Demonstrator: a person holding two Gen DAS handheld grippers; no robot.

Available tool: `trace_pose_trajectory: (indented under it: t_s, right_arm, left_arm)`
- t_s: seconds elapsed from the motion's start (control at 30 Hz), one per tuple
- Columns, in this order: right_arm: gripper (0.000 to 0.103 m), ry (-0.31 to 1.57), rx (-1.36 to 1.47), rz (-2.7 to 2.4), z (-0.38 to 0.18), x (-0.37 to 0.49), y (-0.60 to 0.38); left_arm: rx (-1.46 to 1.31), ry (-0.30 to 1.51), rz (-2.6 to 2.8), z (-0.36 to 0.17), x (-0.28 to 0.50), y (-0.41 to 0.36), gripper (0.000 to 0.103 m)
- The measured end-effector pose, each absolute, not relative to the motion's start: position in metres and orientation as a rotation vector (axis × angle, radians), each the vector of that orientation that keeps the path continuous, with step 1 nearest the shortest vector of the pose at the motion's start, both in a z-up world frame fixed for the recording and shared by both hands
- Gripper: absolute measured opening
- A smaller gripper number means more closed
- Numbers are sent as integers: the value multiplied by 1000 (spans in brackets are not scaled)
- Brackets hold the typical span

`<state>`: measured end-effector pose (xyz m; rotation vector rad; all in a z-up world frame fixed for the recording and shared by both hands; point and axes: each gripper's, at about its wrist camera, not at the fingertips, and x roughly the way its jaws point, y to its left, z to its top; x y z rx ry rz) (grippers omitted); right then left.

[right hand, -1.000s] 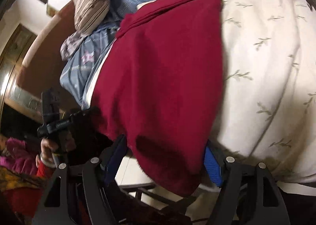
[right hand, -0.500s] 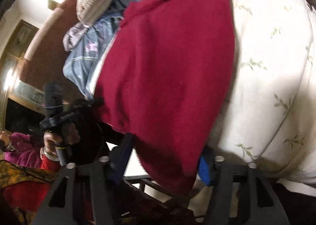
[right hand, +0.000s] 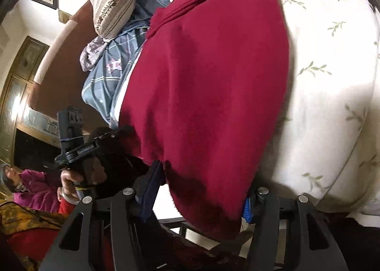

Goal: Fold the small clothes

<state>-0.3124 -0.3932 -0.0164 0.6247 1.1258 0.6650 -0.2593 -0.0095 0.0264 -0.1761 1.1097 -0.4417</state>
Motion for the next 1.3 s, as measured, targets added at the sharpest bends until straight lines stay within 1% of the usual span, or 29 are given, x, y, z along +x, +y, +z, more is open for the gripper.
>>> trace_pose_trajectory:
  t_s: [0.07,0.1,0.13,0.17,0.2,0.23,0.27,0.5,0.63,0.73,0.87,1.07,1.3]
  right_arm:
    - [58,1133,634,656,-21,-311,-390]
    - [57,1130,638,663,-21,-310,-388]
    - [55,1129,625,662,-20,-310,-385]
    - [50,1127,598,664,-18,-310,-383]
    - [36,1113,575,673,-14,-311,-380]
    - [29,1090,569,691,-8,-312,-379]
    - [24,1064,574,712,-1,-312,-378]
    - [20,922,625,760,34,-304,-385]
    - [17,795,686,746,59,-286,-397]
    - [16,707,723,727,77,-266,-407]
    - [16,665,708,678,91,-231,-416]
    - [16,640,644,569,102,-169,-435]
    - [15,665,671,519,89,-101,-449]
  left_arm:
    - [-171,1109,-442,27,-259,-10,50]
    - [-163,1106,-432,27,-260,-10,40]
    - [-157,1102,-424,27,-260,-9,33]
    - [-166,1102,-426,28,-261,-7,19]
    - [-197,1109,-442,28,-260,-5,14]
    - [-226,1116,-452,29,-259,-2,13]
    - [-230,1111,-453,32,-259,-1,11]
    - [-270,993,-505,79,-256,10,10]
    - [-299,913,-511,106,-242,18,10]
    - [-291,861,-502,119,-226,15,10]
    - [-287,806,-490,133,-192,5,10]
    - [-292,775,-425,128,-127,-27,10]
    - [-298,786,-375,111,-59,-60,10]
